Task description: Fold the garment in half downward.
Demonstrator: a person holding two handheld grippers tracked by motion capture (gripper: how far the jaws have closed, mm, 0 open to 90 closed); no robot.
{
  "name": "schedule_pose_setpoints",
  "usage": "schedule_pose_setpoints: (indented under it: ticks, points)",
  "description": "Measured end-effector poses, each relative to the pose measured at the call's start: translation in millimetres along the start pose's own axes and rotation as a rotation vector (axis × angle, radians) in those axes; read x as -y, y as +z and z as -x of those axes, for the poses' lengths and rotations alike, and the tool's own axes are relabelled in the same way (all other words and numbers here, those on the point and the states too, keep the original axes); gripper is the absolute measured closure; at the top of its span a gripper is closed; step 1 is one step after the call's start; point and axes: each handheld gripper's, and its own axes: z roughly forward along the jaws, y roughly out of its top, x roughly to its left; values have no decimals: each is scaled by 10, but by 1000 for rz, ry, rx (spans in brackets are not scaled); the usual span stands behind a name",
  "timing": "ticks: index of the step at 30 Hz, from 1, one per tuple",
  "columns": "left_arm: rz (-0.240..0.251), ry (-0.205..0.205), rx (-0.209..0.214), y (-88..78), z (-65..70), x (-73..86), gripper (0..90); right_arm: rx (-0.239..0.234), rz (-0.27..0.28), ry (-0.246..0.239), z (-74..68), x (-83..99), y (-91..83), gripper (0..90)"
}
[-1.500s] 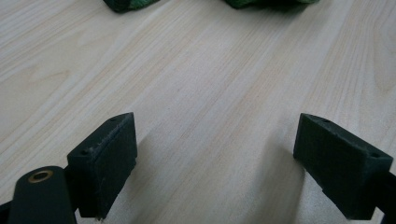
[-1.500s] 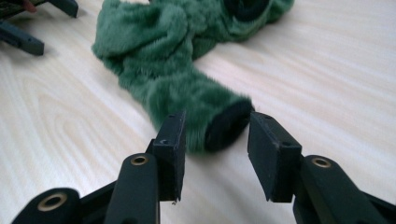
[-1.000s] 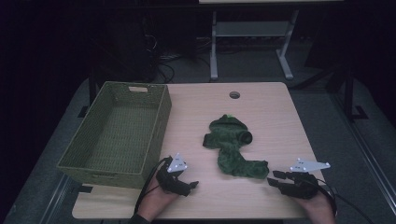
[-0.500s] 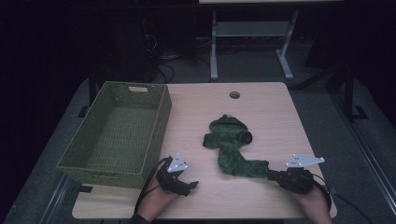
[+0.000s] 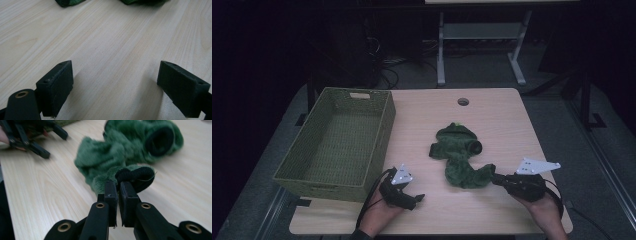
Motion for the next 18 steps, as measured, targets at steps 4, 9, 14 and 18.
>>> schedule_pose_setpoints:
  ticks: [4, 9, 14, 18]
  points:
    - [0, 1, 0, 0, -1, 0, 129, -16, 15, -35, -38, -120, 38, 850]
    - [-1, 1, 0, 0, -1, 0, 129, -41, 22, -65, -84, -255, 134, 850]
    - [2, -2, 0, 2, 0, -1, 128, -54, 16, -99, -131, -377, 246, 849]
    - [2, -2, 0, 2, 0, -2, 129, -63, 10, -123, -151, -477, 354, 849]
